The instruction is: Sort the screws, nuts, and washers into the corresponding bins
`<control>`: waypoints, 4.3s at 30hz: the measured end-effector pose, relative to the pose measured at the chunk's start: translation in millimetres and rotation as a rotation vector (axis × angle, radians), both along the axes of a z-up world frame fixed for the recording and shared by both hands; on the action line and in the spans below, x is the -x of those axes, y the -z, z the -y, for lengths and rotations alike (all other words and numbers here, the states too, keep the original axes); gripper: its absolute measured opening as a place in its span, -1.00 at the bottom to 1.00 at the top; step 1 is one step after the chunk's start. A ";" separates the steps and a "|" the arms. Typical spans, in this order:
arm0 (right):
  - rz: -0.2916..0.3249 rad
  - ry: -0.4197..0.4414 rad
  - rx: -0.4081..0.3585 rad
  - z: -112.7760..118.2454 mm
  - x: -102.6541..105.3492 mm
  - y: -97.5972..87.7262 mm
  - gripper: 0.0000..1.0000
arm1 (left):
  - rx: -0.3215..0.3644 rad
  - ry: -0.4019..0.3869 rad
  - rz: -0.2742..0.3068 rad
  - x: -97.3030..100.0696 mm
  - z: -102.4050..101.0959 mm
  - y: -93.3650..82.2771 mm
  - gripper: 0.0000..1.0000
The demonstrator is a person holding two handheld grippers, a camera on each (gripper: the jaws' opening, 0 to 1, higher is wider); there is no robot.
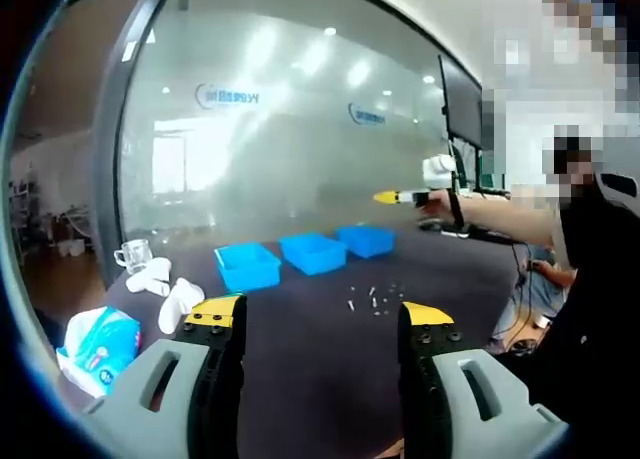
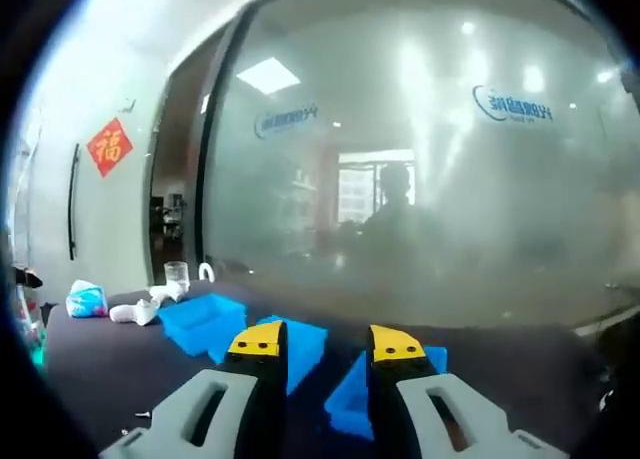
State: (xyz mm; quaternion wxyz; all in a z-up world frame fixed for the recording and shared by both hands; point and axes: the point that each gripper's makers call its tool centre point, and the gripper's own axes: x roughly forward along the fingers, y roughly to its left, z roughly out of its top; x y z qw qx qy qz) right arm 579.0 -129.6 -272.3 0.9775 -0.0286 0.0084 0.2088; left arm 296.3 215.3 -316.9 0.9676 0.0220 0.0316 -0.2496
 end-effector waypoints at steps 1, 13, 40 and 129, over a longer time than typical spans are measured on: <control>0.012 -0.007 0.001 -2.0 10.4 -2.7 -0.46 | 0.004 0.001 0.002 -1.1 0.5 -0.6 0.21; 0.072 -0.089 -0.034 -9.7 121.4 -4.2 -0.46 | 0.031 0.027 0.020 -9.6 12.2 -4.0 0.21; 0.017 -0.140 -0.070 32.2 246.6 46.0 -0.15 | 0.014 0.032 0.009 -6.1 19.5 -1.9 0.21; -0.340 -1.004 1.034 -134.8 130.0 130.2 -0.36 | 0.037 -0.068 -0.006 6.6 -28.5 2.3 0.21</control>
